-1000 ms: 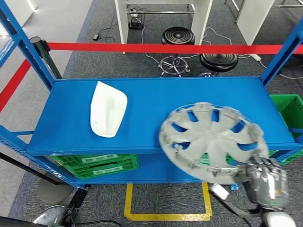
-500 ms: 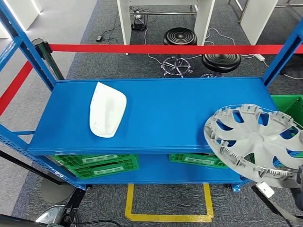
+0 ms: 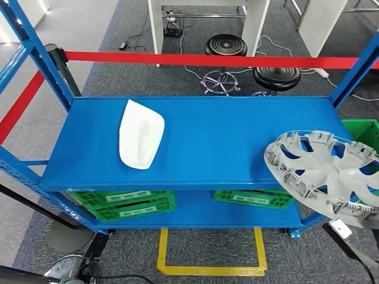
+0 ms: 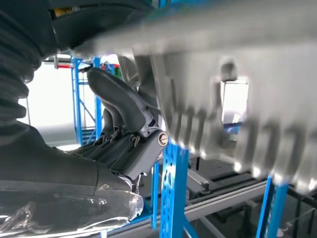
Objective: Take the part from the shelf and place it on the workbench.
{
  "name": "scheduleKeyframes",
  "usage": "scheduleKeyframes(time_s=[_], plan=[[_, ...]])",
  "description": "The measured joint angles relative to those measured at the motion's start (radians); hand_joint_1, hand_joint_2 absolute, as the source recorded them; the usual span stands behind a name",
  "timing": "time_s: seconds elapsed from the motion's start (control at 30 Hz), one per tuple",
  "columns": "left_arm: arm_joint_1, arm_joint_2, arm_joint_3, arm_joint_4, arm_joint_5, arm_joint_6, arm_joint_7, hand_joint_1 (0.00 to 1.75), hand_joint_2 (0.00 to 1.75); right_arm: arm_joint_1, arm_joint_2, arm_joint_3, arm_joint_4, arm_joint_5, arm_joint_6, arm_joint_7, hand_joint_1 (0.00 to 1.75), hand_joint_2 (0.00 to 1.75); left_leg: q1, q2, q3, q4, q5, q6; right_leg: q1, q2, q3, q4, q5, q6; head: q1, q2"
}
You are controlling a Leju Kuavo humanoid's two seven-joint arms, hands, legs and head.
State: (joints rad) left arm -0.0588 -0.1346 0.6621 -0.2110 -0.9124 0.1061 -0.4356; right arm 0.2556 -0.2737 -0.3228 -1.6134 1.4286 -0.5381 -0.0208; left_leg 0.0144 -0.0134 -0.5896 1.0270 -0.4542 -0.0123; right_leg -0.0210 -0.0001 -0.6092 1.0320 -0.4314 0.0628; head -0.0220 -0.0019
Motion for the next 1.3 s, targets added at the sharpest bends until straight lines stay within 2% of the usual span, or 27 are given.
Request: scheduleKeyframes(time_s=[0.07,0.1,0.17,0.2,0.23,0.27,0.33,0.4,0.5,0.57,0.6,0.67,0.7,0.73,0.77,0.8,0.87,0.93,1.03,1.07,1.13,1.2,1.23,1.27,1.3], plan=[[-0.001,-0.001,0.001,0.000,-0.001,0.000,0.000,0.00,0.00,-0.001,0.000,-0.002,0.000,0.000,0.001,-0.006,1.75,1.75,0.001,0.003,0.002,-0.003,0.003,0.015,-0.003,0.000,-0.014,0.027,-0.020,0.008,0.003,0.000],[-0.002,-0.001,0.001,0.000,-0.001,0.000,0.000,0.00,0.00,-0.001,0.001,-0.002,0.000,0.000,0.001,-0.008,1.75,1.75,0.001,0.004,0.002,-0.004,0.004,0.022,-0.003,0.000,-0.036,0.074,-0.046,0.010,0.004,0.000],[-0.003,-0.001,0.002,0.000,-0.003,-0.001,0.000,0.00,0.00,-0.003,0.002,-0.003,0.000,0.000,0.003,-0.012,1.75,1.75,-0.003,0.005,0.002,-0.004,0.003,0.029,-0.002,-0.001,-0.098,0.211,-0.108,0.012,0.008,0.000],[-0.003,-0.002,0.002,0.000,-0.003,-0.001,0.000,0.00,0.00,-0.003,0.003,-0.003,0.000,0.000,0.004,-0.013,1.75,1.75,-0.005,0.005,0.002,-0.003,0.003,0.030,-0.002,-0.001,-0.124,0.264,-0.125,0.012,0.008,0.000],[-0.002,-0.002,0.003,0.000,-0.003,-0.001,0.000,0.00,0.00,-0.004,0.004,-0.003,0.000,0.000,0.006,-0.015,1.75,1.75,-0.007,0.005,0.003,-0.003,0.003,0.031,-0.001,-0.001,-0.134,0.283,-0.123,0.011,0.008,0.000],[-0.003,-0.003,0.003,0.000,-0.004,-0.002,0.000,0.00,0.00,-0.004,0.005,-0.003,0.000,0.000,0.007,-0.016,1.75,1.75,-0.008,0.005,0.005,-0.003,0.002,0.031,-0.001,-0.001,-0.124,0.262,-0.103,0.009,0.008,0.000],[-0.004,-0.003,0.003,0.000,-0.006,-0.002,0.000,0.00,0.00,-0.008,0.005,-0.004,0.000,0.000,0.009,-0.017,1.75,1.75,-0.007,0.005,0.009,-0.003,0.000,0.028,-0.001,-0.002,-0.059,0.135,-0.042,0.006,0.008,0.000],[-0.005,-0.003,0.003,0.000,-0.009,-0.004,0.000,0.00,0.00,-0.013,0.005,-0.004,0.000,0.000,0.011,-0.019,1.75,1.75,-0.011,0.004,0.010,-0.001,-0.003,0.020,0.001,-0.001,-0.001,0.030,-0.014,0.002,0.008,0.000],[-0.006,-0.002,0.003,0.000,-0.009,-0.004,0.000,0.00,0.00,-0.013,0.005,0.002,-0.002,0.000,0.012,-0.027,1.75,1.75,-0.012,0.004,0.008,-0.006,0.002,0.003,0.004,0.001,0.007,0.009,-0.011,-0.013,0.006,0.000],[-0.007,-0.003,0.003,0.000,-0.010,-0.004,0.000,0.00,0.00,-0.013,0.005,0.008,-0.004,0.000,0.012,-0.031,1.75,1.75,-0.011,0.004,-0.002,0.014,-0.015,-0.008,0.001,-0.001,0.008,0.004,-0.008,-0.026,0.003,0.000],[-0.007,-0.004,0.003,0.000,-0.010,-0.004,0.000,0.00,0.00,-0.013,0.005,0.010,-0.005,0.000,0.012,-0.032,1.75,1.75,-0.010,0.004,-0.019,0.050,-0.039,-0.013,-0.001,-0.002,0.009,0.001,-0.006,-0.031,0.001,0.000],[-0.008,-0.004,0.002,0.000,-0.010,-0.004,0.000,0.00,0.00,-0.014,0.005,0.013,-0.006,0.000,0.012,-0.032,1.75,1.75,-0.009,0.005,-0.078,0.177,-0.104,-0.018,-0.001,-0.006,0.007,0.001,-0.005,-0.037,-0.003,0.000],[-0.007,-0.004,0.003,0.000,-0.010,-0.004,0.000,0.00,0.00,-0.015,0.005,0.013,-0.006,0.000,0.012,-0.031,1.75,1.75,-0.009,0.005,-0.106,0.235,-0.125,-0.020,-0.001,-0.007,0.006,0.001,-0.005,-0.038,-0.003,0.000],[-0.005,-0.004,0.003,0.000,-0.010,-0.004,0.000,0.00,0.00,-0.015,0.005,0.014,-0.006,0.000,0.012,-0.031,1.75,1.75,-0.008,0.005,-0.121,0.268,-0.129,-0.021,-0.001,-0.007,0.005,0.001,-0.005,-0.038,-0.003,0.000],[-0.004,-0.003,0.003,0.000,-0.011,-0.004,0.000,0.00,0.00,-0.016,0.005,0.014,-0.005,0.000,0.012,-0.031,1.75,1.75,-0.007,0.005,-0.118,0.262,-0.113,-0.022,-0.002,-0.007,0.005,0.001,-0.004,-0.037,-0.003,0.000],[-0.004,-0.003,0.003,0.000,-0.011,-0.004,0.000,0.00,0.00,-0.018,0.005,0.014,-0.005,0.000,0.012,-0.030,1.75,1.75,-0.006,0.005,-0.097,0.219,-0.081,-0.022,-0.003,-0.007,0.005,0.001,-0.004,-0.035,-0.003,0.000],[-0.005,-0.002,0.003,0.000,-0.013,-0.004,0.000,0.00,0.00,-0.024,0.005,0.014,-0.005,0.000,0.012,-0.028,1.75,1.75,-0.001,0.004,-0.032,0.086,-0.020,-0.023,-0.002,-0.004,0.004,0.004,-0.003,-0.028,-0.004,0.000],[-0.005,-0.002,0.003,0.000,-0.013,-0.005,0.000,0.00,0.00,-0.028,0.005,0.014,-0.006,0.000,0.012,-0.026,1.75,1.75,0.001,0.002,0.003,0.009,-0.002,-0.017,0.002,0.001,-0.001,0.005,-0.001,-0.015,-0.005,0.000],[-0.004,-0.002,0.003,0.000,-0.013,-0.005,0.000,0.00,0.00,-0.028,0.005,0.014,-0.006,0.000,0.012,-0.025,1.75,1.75,-0.001,0.002,0.003,-0.002,-0.003,0.006,0.000,0.005,-0.003,-0.001,0.004,0.003,-0.006,0.000],[-0.005,-0.002,0.003,0.000,-0.013,-0.005,0.000,0.00,0.00,-0.028,0.005,0.014,-0.006,0.000,0.012,-0.025,1.75,1.75,0.000,0.003,0.004,-0.004,-0.001,0.013,-0.001,0.004,-0.010,0.012,-0.006,0.007,-0.004,0.000],[-0.006,-0.001,0.004,0.000,-0.014,-0.005,0.000,0.00,0.00,-0.029,0.005,0.014,-0.006,-0.001,0.012,-0.025,1.75,1.75,0.001,0.005,0.006,-0.006,0.000,0.025,-0.002,0.004,-0.051,0.101,-0.057,0.012,0.002,0.000],[-0.005,-0.001,0.004,0.000,-0.017,-0.006,0.000,0.00,0.00,-0.029,0.005,0.015,-0.006,-0.002,0.012,-0.025,1.75,1.75,-0.002,0.005,0.007,-0.005,0.000,0.030,-0.001,0.003,-0.115,0.239,-0.116,0.014,0.005,0.000],[-0.005,-0.001,0.004,0.000,-0.019,-0.006,0.000,0.00,0.00,-0.029,0.005,0.016,-0.006,-0.003,0.012,-0.025,1.75,1.75,-0.003,0.005,0.008,-0.005,-0.001,0.031,-0.001,0.003,-0.136,0.281,-0.126,0.014,0.005,0.000],[-0.005,-0.002,0.004,0.000,-0.020,-0.007,0.000,0.00,0.00,-0.029,0.005,0.017,-0.006,-0.005,0.012,-0.025,1.75,1.75,-0.004,0.005,0.009,-0.005,-0.002,0.031,-0.001,0.003,-0.139,0.286,-0.116,0.014,0.005,0.000],[-0.005,-0.002,0.004,0.000,-0.021,-0.007,0.000,0.00,0.00,-0.030,0.004,0.018,-0.006,-0.008,0.013,-0.025,1.75,1.75,-0.004,0.005,0.011,-0.004,-0.003,0.030,-0.001,0.003,-0.121,0.247,-0.088,0.012,0.005,0.000]])
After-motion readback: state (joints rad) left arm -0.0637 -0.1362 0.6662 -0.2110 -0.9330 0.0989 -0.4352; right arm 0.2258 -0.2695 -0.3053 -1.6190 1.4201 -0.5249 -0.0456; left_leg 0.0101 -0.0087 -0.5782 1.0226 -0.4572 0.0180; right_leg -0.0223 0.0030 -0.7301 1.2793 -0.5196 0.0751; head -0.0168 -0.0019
